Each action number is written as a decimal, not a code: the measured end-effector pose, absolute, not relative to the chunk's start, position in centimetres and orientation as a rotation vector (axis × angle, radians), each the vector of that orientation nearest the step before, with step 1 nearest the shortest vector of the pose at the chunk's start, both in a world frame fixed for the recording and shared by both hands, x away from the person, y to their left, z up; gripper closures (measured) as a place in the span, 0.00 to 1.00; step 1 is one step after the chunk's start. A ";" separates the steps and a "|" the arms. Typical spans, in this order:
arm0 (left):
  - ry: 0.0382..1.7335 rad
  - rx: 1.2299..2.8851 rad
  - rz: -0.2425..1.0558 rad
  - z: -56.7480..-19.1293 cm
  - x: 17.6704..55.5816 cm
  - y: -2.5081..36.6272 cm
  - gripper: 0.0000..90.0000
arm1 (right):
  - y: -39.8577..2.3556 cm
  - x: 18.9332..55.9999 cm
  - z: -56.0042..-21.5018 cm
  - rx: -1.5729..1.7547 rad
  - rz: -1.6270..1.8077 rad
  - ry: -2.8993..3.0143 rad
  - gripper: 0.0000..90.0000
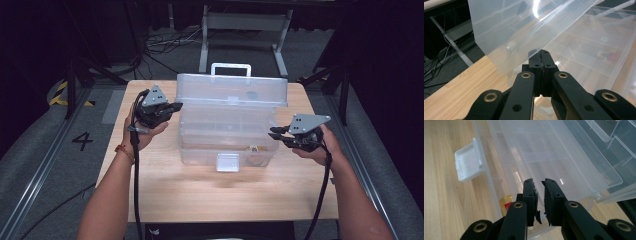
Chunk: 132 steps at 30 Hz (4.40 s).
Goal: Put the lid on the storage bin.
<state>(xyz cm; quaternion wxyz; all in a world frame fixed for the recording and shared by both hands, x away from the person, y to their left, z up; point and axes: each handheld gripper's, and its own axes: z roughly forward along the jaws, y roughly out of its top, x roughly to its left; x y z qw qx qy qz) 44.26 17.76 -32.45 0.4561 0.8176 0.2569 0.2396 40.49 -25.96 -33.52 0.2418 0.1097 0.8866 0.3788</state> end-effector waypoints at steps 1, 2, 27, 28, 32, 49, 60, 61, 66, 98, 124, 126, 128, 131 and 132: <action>0.635 2.019 0.594 -32.5 44.2 17.8 1.00 | -26.1 40.4 -33.6 0.302 1.041 2.422 0.89; 0.635 2.022 0.586 -32.6 44.1 17.7 1.00 | -26.1 40.4 -33.7 0.305 1.046 2.426 0.89; 0.604 2.036 0.563 -34.8 41.9 17.9 1.00 | -26.9 39.8 -35.2 0.315 1.104 2.444 0.89; 0.603 2.039 0.560 -35.0 41.9 17.9 1.00 | -26.9 39.8 -35.2 0.316 1.107 2.444 0.89; 0.604 2.049 0.568 -35.2 41.6 17.9 1.00 | -27.1 39.7 -35.2 0.327 1.122 2.431 0.89; 0.578 2.133 0.569 -35.4 40.9 17.2 1.00 | -29.4 39.4 -35.1 0.435 1.142 2.355 0.90; 0.583 2.129 0.550 -36.2 39.9 17.4 1.00 | -29.7 39.7 -35.5 0.460 1.130 2.372 0.89; 0.582 2.130 0.568 -36.3 39.8 17.4 1.00 | -29.8 39.7 -35.5 0.465 1.126 2.373 0.89; 0.595 2.135 0.568 -36.9 39.5 17.7 1.00 | -30.1 39.8 -35.8 0.489 1.118 2.378 0.89; 0.626 2.169 0.568 -39.0 39.2 17.7 1.00 | -29.9 40.4 -37.6 0.522 1.062 2.460 0.85; 0.662 2.233 0.593 -40.3 38.8 18.7 1.00 | -29.7 40.4 -38.6 0.492 0.953 2.548 0.80; 0.660 2.233 0.591 -40.3 38.8 18.7 1.00 | -29.7 40.4 -38.6 0.488 0.952 2.549 0.80; 0.660 2.231 0.590 -40.4 38.8 18.7 1.00 | -29.7 40.4 -38.6 0.487 0.952 2.548 0.80; 0.655 2.230 0.604 -40.4 38.7 18.7 0.99 | -29.7 40.4 -38.6 0.490 0.959 2.550 0.76; 0.652 2.228 0.610 -40.5 38.7 18.7 0.99 | -29.7 40.4 -38.6 0.490 0.967 2.554 0.75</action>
